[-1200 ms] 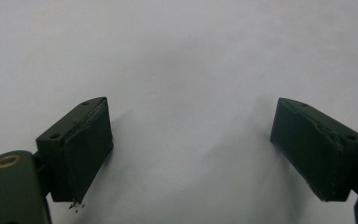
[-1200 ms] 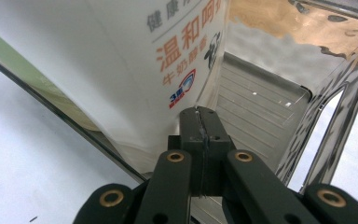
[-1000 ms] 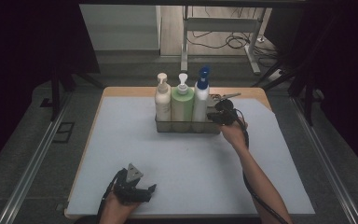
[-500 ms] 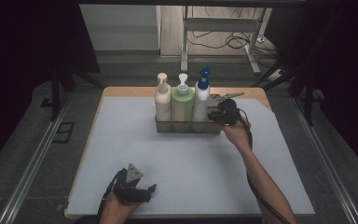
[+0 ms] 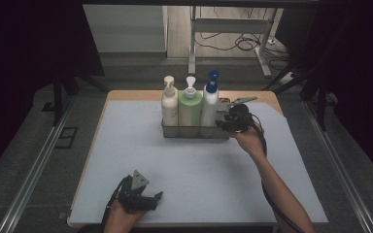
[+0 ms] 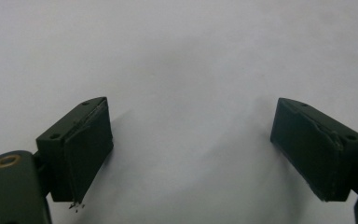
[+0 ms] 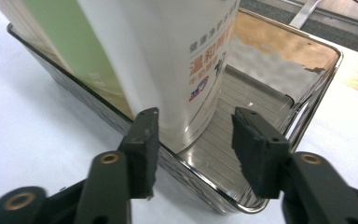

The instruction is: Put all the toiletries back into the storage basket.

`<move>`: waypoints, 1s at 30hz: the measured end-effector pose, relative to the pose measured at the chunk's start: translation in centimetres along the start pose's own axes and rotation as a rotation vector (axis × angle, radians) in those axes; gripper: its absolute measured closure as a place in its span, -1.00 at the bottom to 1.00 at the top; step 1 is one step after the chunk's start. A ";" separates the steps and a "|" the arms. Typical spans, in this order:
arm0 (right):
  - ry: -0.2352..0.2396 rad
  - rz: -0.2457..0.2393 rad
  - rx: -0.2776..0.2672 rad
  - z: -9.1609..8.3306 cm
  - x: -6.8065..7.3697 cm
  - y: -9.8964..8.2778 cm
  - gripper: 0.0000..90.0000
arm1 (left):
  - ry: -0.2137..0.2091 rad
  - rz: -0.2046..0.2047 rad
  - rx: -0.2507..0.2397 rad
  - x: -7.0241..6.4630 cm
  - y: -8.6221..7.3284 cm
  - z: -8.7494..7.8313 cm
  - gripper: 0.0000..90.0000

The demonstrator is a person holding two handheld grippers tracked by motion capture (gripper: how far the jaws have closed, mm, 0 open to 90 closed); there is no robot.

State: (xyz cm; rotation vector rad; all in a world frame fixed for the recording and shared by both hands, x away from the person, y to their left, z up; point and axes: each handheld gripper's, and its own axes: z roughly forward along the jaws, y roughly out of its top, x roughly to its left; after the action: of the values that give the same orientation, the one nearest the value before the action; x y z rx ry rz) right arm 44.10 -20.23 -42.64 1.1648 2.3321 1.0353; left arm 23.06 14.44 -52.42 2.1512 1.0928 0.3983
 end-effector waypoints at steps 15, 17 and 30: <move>0.007 -0.044 0.001 -1.1 0.9 -0.6 -0.31 | 0.001 0.000 0.002 0.0 0.0 0.0 -0.72; 0.010 -0.050 -0.001 -1.3 0.9 -0.8 -0.34 | 0.000 0.000 0.000 0.0 0.0 0.0 -0.72; 0.062 -0.106 -0.013 -2.3 1.7 -1.7 -0.58 | 0.000 -0.002 -0.001 0.0 0.0 0.0 -0.72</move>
State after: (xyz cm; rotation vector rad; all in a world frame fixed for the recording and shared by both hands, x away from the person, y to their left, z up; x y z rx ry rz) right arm 40.79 -20.61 -42.33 1.0062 2.4024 1.0618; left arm 23.04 14.42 -52.43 2.1489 1.0937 0.3978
